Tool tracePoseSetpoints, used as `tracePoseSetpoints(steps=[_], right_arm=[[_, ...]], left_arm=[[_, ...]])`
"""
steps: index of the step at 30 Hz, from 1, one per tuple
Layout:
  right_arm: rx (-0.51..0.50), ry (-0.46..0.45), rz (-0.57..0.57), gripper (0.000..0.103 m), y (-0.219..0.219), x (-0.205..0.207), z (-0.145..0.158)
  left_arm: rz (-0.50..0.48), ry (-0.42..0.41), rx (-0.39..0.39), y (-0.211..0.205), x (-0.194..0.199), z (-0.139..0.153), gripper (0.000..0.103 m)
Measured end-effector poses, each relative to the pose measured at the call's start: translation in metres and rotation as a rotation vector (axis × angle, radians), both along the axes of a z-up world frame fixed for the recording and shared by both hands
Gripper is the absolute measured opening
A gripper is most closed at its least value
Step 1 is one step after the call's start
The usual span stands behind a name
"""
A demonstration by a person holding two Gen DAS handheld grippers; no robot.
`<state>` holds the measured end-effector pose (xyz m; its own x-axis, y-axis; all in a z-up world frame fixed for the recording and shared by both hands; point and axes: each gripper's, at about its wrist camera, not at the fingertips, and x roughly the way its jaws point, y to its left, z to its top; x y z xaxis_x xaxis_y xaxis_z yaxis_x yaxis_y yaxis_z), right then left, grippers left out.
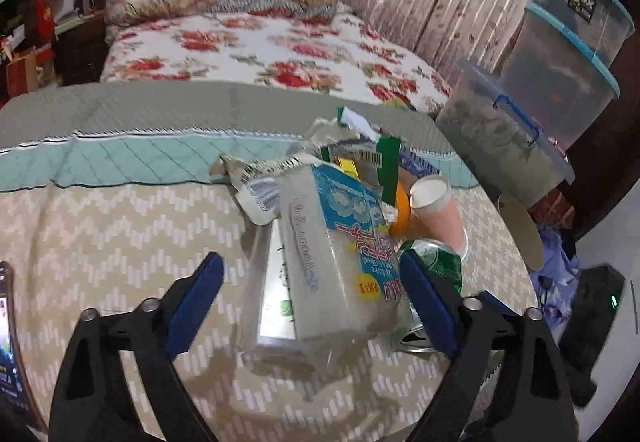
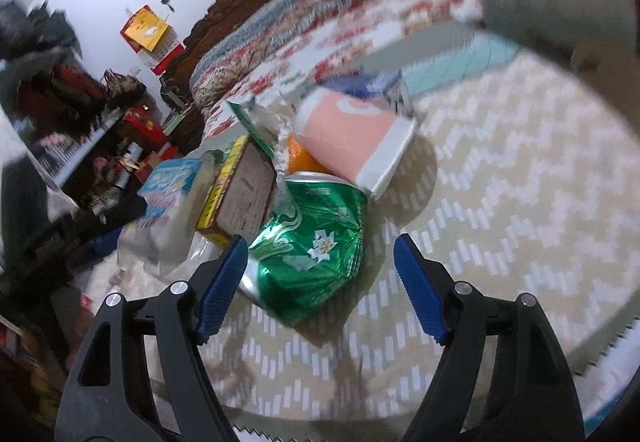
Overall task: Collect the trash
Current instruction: 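Grasp the crushed green can with the right tool while the left tool grasps the clear bottle, then carry both items to the beige wastebasket and open both tools to drop them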
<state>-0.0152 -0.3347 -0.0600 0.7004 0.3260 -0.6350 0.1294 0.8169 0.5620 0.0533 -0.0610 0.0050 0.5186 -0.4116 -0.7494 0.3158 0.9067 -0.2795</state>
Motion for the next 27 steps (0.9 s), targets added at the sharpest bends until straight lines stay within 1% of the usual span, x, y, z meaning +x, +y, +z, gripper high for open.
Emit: tracePoseSetpoints(steps=[1, 3, 4, 5, 7, 8, 9, 11, 13, 15, 17, 20, 23, 27], right_arm=[[0.048, 0.021, 0.010, 0.076, -0.004, 0.007, -0.007], [0.116, 0.051, 0.036, 0.076, -0.008, 0.021, -0.018], [0.151, 0.069, 0.051, 0.074, -0.008, 0.028, -0.024], [0.173, 0.080, 0.064, 0.067, -0.006, 0.032, -0.029], [0.213, 0.100, 0.103, 0.026, 0.001, 0.038, -0.037], [0.246, 0.106, 0.143, 0.026, 0.006, 0.040, -0.040], [0.263, 0.104, 0.161, 0.025, 0.009, 0.039, -0.042], [0.254, 0.081, 0.179, 0.024, 0.013, 0.034, -0.038], [0.272, 0.056, 0.192, 0.023, 0.012, 0.027, -0.033], [0.286, 0.030, 0.189, 0.023, 0.004, 0.018, -0.026], [0.292, 0.001, 0.171, 0.023, -0.006, 0.010, -0.021], [0.318, -0.023, 0.138, 0.023, -0.023, 0.002, -0.018], [0.352, -0.049, 0.101, 0.022, -0.045, -0.009, -0.014], [0.348, -0.100, 0.015, 0.022, -0.085, -0.029, -0.008]], left_arm=[[-0.007, 0.016, 0.004, -0.002, 0.003, -0.003, 0.074], [-0.024, 0.048, -0.009, -0.005, 0.007, -0.009, 0.063], [-0.027, 0.036, -0.018, -0.005, 0.007, -0.008, 0.059], [-0.036, 0.014, -0.033, -0.006, 0.003, -0.004, 0.042], [-0.020, -0.008, -0.011, -0.006, -0.004, 0.003, 0.038], [-0.012, -0.029, -0.004, -0.005, -0.008, 0.007, 0.035], [-0.012, -0.051, -0.009, -0.003, -0.013, 0.011, 0.033], [-0.013, -0.050, -0.030, 0.002, -0.018, 0.015, 0.032], [-0.021, -0.043, -0.064, 0.007, -0.022, 0.019, 0.031], [-0.028, -0.054, -0.091, 0.011, -0.028, 0.027, 0.031], [-0.033, -0.084, -0.112, 0.013, -0.034, 0.038, 0.031], [-0.057, -0.109, -0.118, 0.005, -0.041, 0.050, 0.031], [-0.136, -0.114, -0.110, -0.027, -0.044, 0.058, 0.031], [-0.294, -0.096, -0.076, -0.102, -0.043, 0.057, 0.031]])
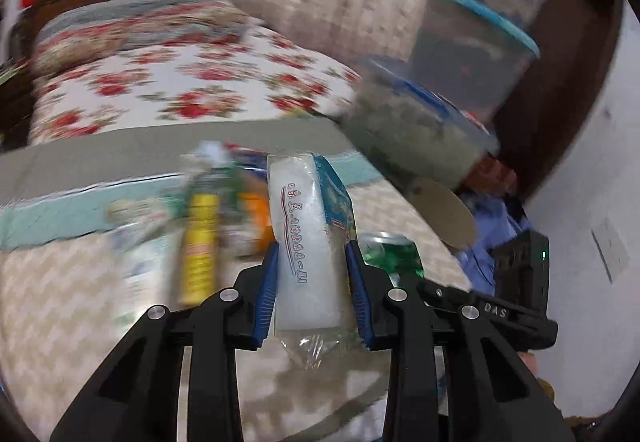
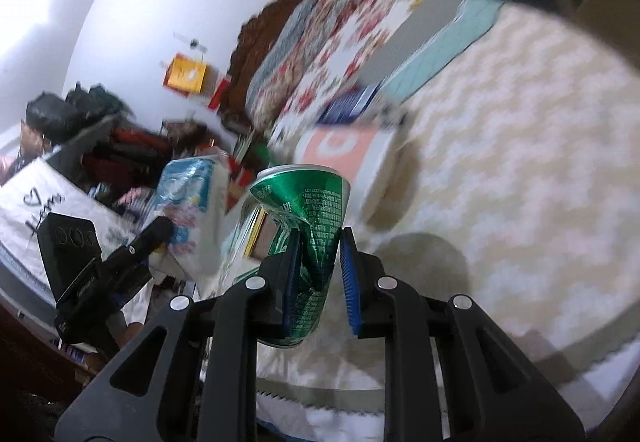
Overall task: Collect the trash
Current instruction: 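Carry both items to the beige wastebasket and open both tools to drop them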
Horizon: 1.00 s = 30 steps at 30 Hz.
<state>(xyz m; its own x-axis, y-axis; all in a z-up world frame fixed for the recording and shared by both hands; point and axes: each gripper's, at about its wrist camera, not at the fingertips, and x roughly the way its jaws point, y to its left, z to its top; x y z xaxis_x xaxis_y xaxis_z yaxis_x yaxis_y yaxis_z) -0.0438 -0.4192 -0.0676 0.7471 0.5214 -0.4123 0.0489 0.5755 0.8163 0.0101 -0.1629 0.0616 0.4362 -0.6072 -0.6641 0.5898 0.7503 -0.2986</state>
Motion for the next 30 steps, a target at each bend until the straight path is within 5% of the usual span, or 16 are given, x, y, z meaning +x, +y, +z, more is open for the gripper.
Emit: tracePoseSetpoints(steps=[7, 11, 17, 20, 23, 25, 30], right_arm=[[-0.060, -0.025, -0.280, 0.022, -0.112, -0.045, 0.009], [-0.145, -0.012, -0.475, 0.022, -0.183, -0.068, 0.014], [-0.242, 0.053, -0.609, 0.022, -0.234, -0.067, 0.005], [-0.276, 0.087, -0.626, 0.022, -0.250, -0.059, -0.002], [-0.286, 0.113, -0.624, 0.031, -0.259, -0.051, -0.013], [-0.268, 0.119, -0.641, 0.065, -0.263, -0.048, -0.023], [-0.311, 0.067, -0.677, 0.063, -0.252, -0.054, -0.012]], left_arm=[[-0.229, 0.029, 0.059, -0.152, 0.018, -0.016, 0.031], [-0.310, 0.034, 0.104, -0.234, 0.027, -0.033, 0.031], [-0.371, 0.056, 0.168, -0.339, 0.047, -0.067, 0.032], [-0.374, 0.054, 0.200, -0.369, 0.051, -0.081, 0.036], [-0.338, 0.025, 0.251, -0.385, 0.052, -0.092, 0.069], [-0.321, 0.018, 0.259, -0.387, 0.052, -0.094, 0.069], [-0.308, 0.005, 0.211, -0.349, 0.044, -0.075, 0.069]])
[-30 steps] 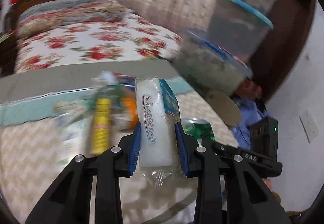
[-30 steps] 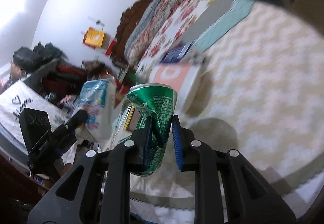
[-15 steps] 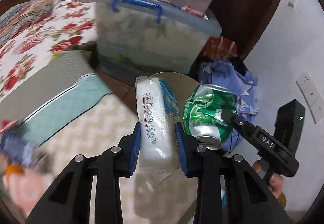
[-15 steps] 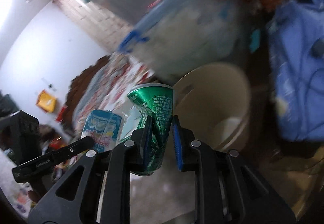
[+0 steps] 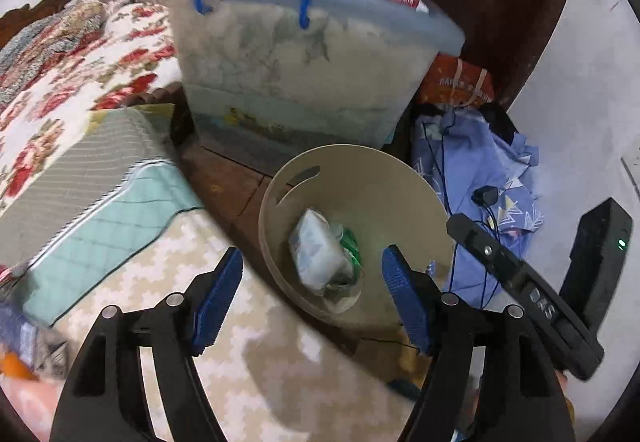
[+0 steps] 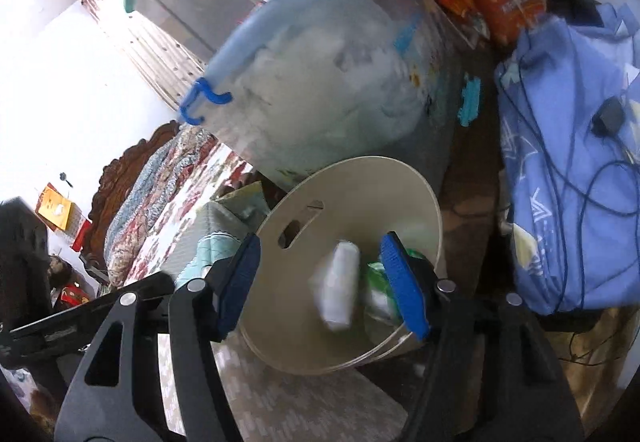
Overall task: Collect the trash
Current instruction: 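Carry both items to the beige wastebasket and open both tools to drop them, then return to the table and grasp the white snack bag with the left tool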
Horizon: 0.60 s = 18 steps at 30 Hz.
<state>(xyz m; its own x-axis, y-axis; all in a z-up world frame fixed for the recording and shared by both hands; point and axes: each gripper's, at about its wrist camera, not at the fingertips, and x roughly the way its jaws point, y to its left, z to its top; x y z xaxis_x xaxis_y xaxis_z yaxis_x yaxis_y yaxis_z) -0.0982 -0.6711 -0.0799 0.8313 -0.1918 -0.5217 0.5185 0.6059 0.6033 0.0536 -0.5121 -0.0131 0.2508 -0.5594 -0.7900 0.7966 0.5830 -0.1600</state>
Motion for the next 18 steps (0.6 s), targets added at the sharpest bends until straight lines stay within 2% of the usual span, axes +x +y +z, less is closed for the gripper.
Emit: tracePoseSetpoints(steps=[5, 8, 11, 14, 18], right_arm=[[0.032, -0.043, 0.063, 0.057, 0.029, 0.000, 0.009], [0.031, -0.056, 0.117, 0.056, 0.055, 0.005, 0.014], [0.024, -0.053, 0.187, 0.056, 0.087, 0.016, 0.018], [0.011, -0.042, 0.272, 0.056, 0.125, 0.030, 0.021], [-0.012, -0.032, 0.388, 0.056, 0.178, 0.050, 0.027]], left_arm=[[0.024, 0.028, -0.086, 0.085, -0.018, 0.030, 0.069], [0.048, 0.022, -0.090, 0.137, -0.029, 0.038, 0.069], [0.118, 0.007, -0.098, 0.202, -0.036, 0.044, 0.069], [0.229, -0.034, -0.094, 0.271, -0.038, 0.052, 0.069], [0.439, -0.069, -0.114, 0.369, -0.033, 0.062, 0.069]])
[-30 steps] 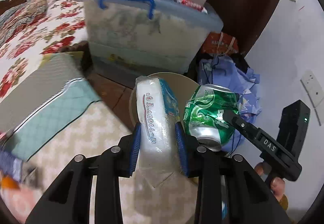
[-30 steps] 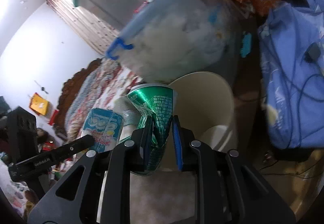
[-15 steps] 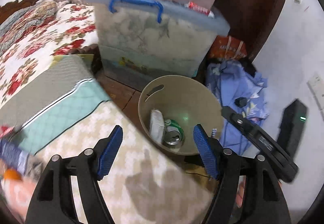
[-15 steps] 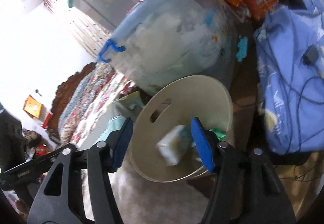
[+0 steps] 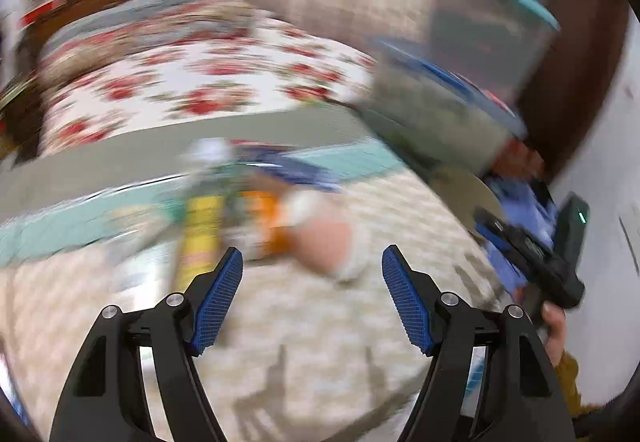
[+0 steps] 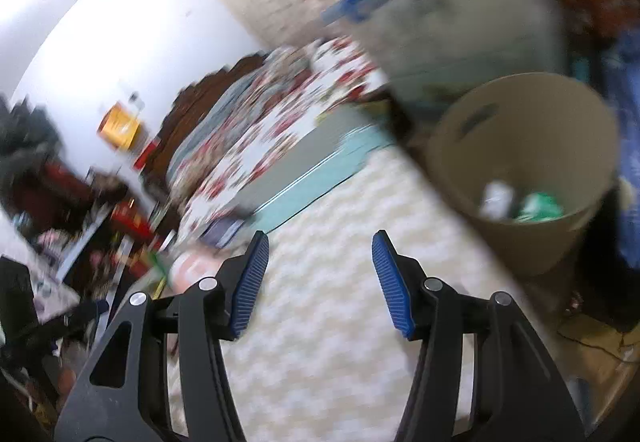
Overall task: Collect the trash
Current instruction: 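Return to the table and grasp the white snack bag with the left tool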
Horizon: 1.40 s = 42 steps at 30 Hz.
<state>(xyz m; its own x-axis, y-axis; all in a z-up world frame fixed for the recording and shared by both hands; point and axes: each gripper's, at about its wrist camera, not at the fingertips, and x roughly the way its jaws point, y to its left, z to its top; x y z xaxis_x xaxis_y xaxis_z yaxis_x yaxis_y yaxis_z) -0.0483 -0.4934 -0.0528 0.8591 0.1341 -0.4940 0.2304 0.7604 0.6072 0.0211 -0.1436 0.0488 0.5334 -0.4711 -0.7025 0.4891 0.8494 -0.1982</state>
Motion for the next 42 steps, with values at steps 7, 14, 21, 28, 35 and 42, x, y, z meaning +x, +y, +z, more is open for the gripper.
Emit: tracePoseSetpoints(steps=[7, 14, 21, 28, 35, 42], right_arm=[[-0.098, 0.003, 0.246, 0.056, 0.112, 0.043, 0.024], [-0.206, 0.016, 0.457, 0.055, 0.209, 0.076, 0.041], [-0.200, 0.065, 0.564, 0.043, 0.255, 0.127, 0.047], [-0.290, 0.044, 0.407, 0.046, 0.241, 0.146, 0.055], [-0.345, 0.099, 0.390, 0.050, 0.238, 0.183, 0.043], [-0.329, 0.151, 0.439, 0.015, 0.245, 0.199, 0.020]], left_arm=[[0.213, 0.006, 0.010, 0.094, 0.004, -0.016, 0.070], [0.218, 0.068, -0.077, 0.138, 0.016, -0.032, 0.070], [0.155, 0.269, -0.311, 0.170, 0.071, -0.059, 0.069], [0.113, 0.480, -0.502, 0.171, 0.131, -0.097, 0.070], [0.119, 0.581, -0.621, 0.161, 0.171, -0.118, 0.076], [0.105, 0.593, -0.587, 0.142, 0.181, -0.125, 0.040]])
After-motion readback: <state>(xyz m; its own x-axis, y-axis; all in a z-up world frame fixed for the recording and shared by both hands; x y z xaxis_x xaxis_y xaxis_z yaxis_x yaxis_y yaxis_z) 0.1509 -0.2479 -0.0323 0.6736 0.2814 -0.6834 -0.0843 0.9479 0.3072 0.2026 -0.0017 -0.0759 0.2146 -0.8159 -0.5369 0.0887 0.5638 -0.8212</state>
